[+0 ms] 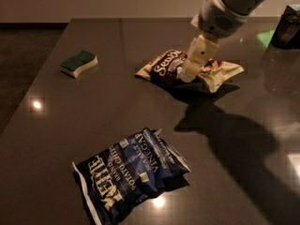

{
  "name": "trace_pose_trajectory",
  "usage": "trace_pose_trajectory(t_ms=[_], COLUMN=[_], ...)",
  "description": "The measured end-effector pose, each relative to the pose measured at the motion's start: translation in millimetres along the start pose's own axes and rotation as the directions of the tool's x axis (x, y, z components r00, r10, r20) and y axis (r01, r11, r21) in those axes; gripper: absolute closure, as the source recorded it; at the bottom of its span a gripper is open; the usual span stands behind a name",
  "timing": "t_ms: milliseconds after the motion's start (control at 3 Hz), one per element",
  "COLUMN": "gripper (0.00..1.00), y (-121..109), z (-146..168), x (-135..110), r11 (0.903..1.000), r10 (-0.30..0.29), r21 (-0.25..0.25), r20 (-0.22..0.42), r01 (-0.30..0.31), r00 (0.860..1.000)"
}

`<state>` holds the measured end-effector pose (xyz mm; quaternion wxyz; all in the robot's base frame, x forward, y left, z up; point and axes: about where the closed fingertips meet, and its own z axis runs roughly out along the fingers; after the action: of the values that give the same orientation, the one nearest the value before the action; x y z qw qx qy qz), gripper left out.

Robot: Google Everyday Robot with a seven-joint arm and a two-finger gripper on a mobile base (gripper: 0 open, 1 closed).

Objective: Move sponge near blue chip bag

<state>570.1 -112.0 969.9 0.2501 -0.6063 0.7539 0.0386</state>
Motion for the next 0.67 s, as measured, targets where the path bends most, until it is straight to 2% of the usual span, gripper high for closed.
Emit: trace_pose_trajectory(t_ms=[333, 667], gripper=[0.00, 0.00], y=[-4, -9], z=[29, 66], x=[-44, -84], r11=[0.9989, 0.9961], r10=[-0.046, -0.087], r21=[-0.007, -0.012], r20=[0.031, 0.027], r01=[0.046, 0.087], r00=[0.998, 0.996])
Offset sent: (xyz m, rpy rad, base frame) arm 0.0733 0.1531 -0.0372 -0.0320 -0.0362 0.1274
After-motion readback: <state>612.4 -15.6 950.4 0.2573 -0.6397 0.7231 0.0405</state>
